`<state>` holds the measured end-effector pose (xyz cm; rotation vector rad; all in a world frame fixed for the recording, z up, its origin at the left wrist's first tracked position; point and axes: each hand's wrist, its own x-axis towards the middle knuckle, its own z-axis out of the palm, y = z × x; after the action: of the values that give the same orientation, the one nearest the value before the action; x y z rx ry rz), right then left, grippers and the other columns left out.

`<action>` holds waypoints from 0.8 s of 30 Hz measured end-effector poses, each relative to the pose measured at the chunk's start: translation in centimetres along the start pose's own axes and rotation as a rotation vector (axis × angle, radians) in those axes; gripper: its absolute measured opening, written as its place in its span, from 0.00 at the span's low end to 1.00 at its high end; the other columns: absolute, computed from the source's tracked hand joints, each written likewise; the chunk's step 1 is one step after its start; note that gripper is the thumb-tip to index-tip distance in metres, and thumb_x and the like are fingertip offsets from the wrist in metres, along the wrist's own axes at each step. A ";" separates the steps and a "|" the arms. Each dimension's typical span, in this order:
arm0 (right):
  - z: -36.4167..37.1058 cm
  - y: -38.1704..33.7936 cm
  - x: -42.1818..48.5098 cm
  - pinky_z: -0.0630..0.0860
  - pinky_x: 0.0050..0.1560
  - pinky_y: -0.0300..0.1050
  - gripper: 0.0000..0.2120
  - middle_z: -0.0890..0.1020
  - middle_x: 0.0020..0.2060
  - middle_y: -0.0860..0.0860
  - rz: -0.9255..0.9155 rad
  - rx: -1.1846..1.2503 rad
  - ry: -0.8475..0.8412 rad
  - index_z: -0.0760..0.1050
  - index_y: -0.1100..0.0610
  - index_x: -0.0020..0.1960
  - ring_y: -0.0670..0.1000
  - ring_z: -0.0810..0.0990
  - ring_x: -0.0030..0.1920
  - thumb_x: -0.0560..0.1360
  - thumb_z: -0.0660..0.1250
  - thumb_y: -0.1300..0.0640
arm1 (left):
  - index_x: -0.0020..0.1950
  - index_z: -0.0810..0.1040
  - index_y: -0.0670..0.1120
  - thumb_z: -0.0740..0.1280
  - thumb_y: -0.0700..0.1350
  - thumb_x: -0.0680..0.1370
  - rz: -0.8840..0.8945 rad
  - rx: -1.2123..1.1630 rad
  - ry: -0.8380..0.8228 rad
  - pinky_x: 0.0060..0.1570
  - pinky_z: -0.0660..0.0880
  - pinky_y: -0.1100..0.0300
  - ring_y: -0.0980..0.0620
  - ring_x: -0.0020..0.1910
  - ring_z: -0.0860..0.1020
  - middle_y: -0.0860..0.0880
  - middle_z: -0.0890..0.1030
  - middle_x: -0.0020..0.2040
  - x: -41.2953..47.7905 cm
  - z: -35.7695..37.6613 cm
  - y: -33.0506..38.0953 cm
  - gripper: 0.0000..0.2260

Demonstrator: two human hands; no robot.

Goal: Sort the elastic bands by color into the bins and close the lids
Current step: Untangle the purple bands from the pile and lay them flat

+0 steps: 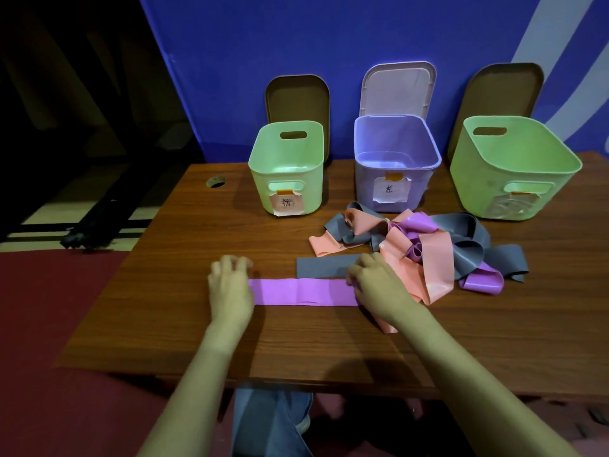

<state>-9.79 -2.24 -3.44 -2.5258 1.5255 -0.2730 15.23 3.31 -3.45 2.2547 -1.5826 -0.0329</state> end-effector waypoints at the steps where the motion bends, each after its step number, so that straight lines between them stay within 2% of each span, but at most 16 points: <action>1: 0.2 0.0 -0.3 0.68 0.53 0.47 0.11 0.76 0.53 0.54 -0.026 -0.035 0.014 0.77 0.56 0.54 0.56 0.70 0.55 0.74 0.61 0.63 | 0.56 0.77 0.45 0.64 0.32 0.72 0.069 -0.034 -0.020 0.57 0.68 0.51 0.42 0.57 0.70 0.43 0.74 0.57 -0.7 0.6 1.2 0.15; 3: 0.4 0.1 -0.9 0.68 0.54 0.48 0.12 0.76 0.54 0.55 -0.026 -0.034 0.002 0.75 0.56 0.57 0.56 0.70 0.55 0.76 0.59 0.62 | 0.53 0.78 0.45 0.64 0.40 0.76 0.169 -0.089 -0.085 0.55 0.70 0.51 0.43 0.55 0.72 0.45 0.76 0.55 -2.0 2.0 3.8 0.08; 6: -0.3 0.7 -1.5 0.67 0.56 0.47 0.13 0.75 0.55 0.54 -0.036 0.018 0.001 0.75 0.55 0.59 0.56 0.70 0.57 0.76 0.60 0.59 | 0.52 0.78 0.46 0.62 0.48 0.78 0.249 -0.087 -0.129 0.56 0.70 0.52 0.45 0.54 0.73 0.47 0.77 0.53 -3.4 3.8 7.1 0.09; 9: -1.7 2.1 -1.8 0.69 0.56 0.50 0.11 0.77 0.52 0.58 -0.012 0.111 0.141 0.78 0.59 0.54 0.60 0.73 0.54 0.73 0.64 0.61 | 0.49 0.79 0.44 0.63 0.46 0.78 0.320 -0.158 -0.092 0.52 0.69 0.51 0.44 0.52 0.74 0.46 0.78 0.50 -3.7 4.7 9.8 0.07; 13: -4.0 5.5 -1.3 0.72 0.53 0.54 0.08 0.79 0.47 0.61 0.086 0.166 0.294 0.79 0.62 0.49 0.63 0.76 0.49 0.71 0.66 0.65 | 0.51 0.78 0.42 0.62 0.43 0.78 0.434 -0.259 -0.123 0.53 0.69 0.53 0.45 0.54 0.73 0.45 0.77 0.52 -2.4 4.9 14.5 0.07; 17: -5.6 9.6 0.0 0.69 0.55 0.55 0.13 0.77 0.51 0.63 0.304 0.136 0.432 0.76 0.63 0.56 0.65 0.73 0.54 0.71 0.65 0.65 | 0.56 0.77 0.40 0.62 0.38 0.76 0.554 -0.308 -0.086 0.56 0.72 0.49 0.42 0.57 0.73 0.42 0.76 0.55 0.0 4.9 19.8 0.11; 19: -5.9 11.3 1.0 0.66 0.58 0.55 0.18 0.75 0.56 0.63 0.389 0.097 0.380 0.73 0.61 0.61 0.66 0.71 0.58 0.71 0.65 0.63 | 0.62 0.75 0.41 0.63 0.36 0.74 0.602 -0.272 -0.040 0.60 0.71 0.48 0.41 0.59 0.73 0.40 0.75 0.59 1.6 5.5 21.8 0.16; 21: -6.1 12.5 2.2 0.65 0.60 0.54 0.20 0.74 0.58 0.62 0.430 0.088 0.240 0.71 0.58 0.64 0.65 0.69 0.60 0.73 0.65 0.59 | 0.69 0.70 0.45 0.61 0.38 0.75 0.597 -0.182 -0.132 0.62 0.66 0.48 0.41 0.63 0.70 0.42 0.73 0.62 3.2 6.2 22.9 0.22; 23: -6.1 13.0 3.4 0.68 0.57 0.53 0.15 0.76 0.55 0.62 0.398 0.069 0.132 0.74 0.58 0.59 0.64 0.72 0.58 0.73 0.64 0.56 | 0.71 0.66 0.47 0.58 0.42 0.78 0.569 -0.016 -0.313 0.61 0.64 0.49 0.41 0.64 0.69 0.43 0.72 0.64 4.5 7.0 23.3 0.20; 24: -6.2 13.1 3.8 0.70 0.53 0.53 0.12 0.78 0.51 0.62 0.380 0.076 0.143 0.76 0.59 0.54 0.64 0.74 0.55 0.73 0.64 0.56 | 0.71 0.65 0.47 0.58 0.44 0.78 0.559 0.044 -0.374 0.59 0.66 0.49 0.40 0.63 0.70 0.42 0.73 0.63 4.7 7.2 23.3 0.20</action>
<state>-20.79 -12.01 -0.42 -2.1419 1.9652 -0.4515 -5.74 -9.91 -1.71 1.8286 -2.3792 -0.2829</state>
